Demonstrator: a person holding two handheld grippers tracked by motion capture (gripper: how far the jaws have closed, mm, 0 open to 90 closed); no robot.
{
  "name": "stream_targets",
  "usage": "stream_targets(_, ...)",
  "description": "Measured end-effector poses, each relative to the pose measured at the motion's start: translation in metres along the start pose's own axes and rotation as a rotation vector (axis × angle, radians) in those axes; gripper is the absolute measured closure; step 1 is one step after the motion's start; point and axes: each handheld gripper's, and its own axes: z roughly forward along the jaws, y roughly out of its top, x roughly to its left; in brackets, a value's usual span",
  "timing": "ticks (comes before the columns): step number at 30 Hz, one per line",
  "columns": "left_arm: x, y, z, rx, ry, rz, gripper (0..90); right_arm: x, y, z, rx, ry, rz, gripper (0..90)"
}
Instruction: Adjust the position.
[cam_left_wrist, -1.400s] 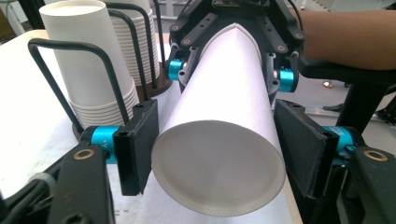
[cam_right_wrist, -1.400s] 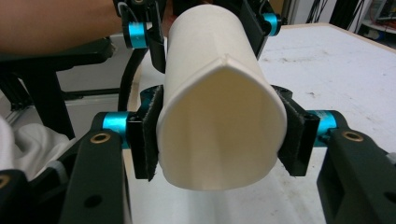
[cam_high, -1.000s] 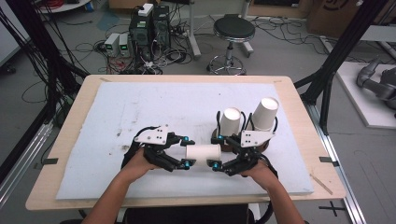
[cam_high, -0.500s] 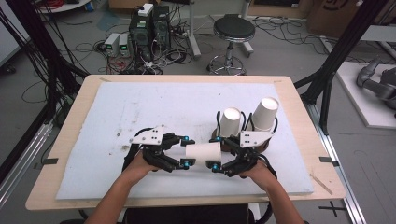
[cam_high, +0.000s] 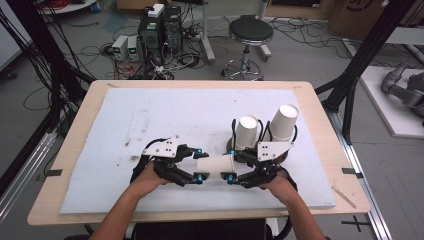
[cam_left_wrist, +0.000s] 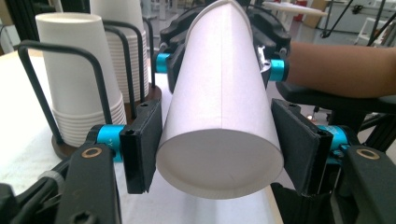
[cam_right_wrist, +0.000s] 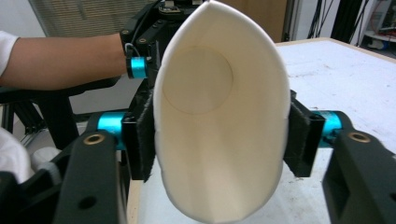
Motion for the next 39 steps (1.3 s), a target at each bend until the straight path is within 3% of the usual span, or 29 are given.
stream_targets(3,-0.003,0.004,0.002,0.048,0.046,0.013,32.4,0.001,0.001,0.000,0.021,0.000,-0.012,42.7)
stream_targets(10,-0.010,0.020,0.003,0.170,0.100,0.131,26.0,0.000,0.002,0.001,0.075,-0.027,-0.007,43.6)
stream_targets(17,-0.007,0.017,0.014,0.239,0.079,0.148,26.8,0.002,0.006,0.005,0.115,-0.010,0.011,43.1)
stream_targets(19,-0.007,0.015,0.017,0.247,0.062,0.153,33.0,0.002,0.006,0.006,0.123,-0.005,0.018,43.1)
stream_targets(23,-0.008,0.012,0.021,0.256,0.047,0.146,37.0,0.000,0.006,0.003,0.116,0.007,0.034,43.3)
stream_targets(25,-0.008,0.010,0.022,0.235,0.042,0.126,37.4,-0.001,0.005,0.002,0.094,0.016,0.043,38.8)
stream_targets(30,-0.003,0.000,0.021,0.087,0.025,0.032,37.1,-0.001,0.007,-0.002,-0.018,-0.041,0.073,24.4)
stream_targets(31,-0.002,-0.001,0.020,0.061,0.022,0.019,37.1,-0.001,0.008,-0.003,-0.039,-0.040,0.097,24.2)
stream_targets(34,-0.001,-0.004,0.021,0.006,0.025,0.000,37.0,-0.004,0.007,-0.006,-0.058,-0.051,0.109,23.3)
stream_targets(37,-0.001,-0.004,0.022,-0.011,0.019,0.000,37.0,-0.004,0.008,-0.006,-0.058,-0.043,0.109,25.6)
stream_targets(39,-0.001,-0.004,0.022,-0.009,0.013,0.003,37.1,-0.003,0.008,-0.006,-0.049,-0.026,0.094,31.9)
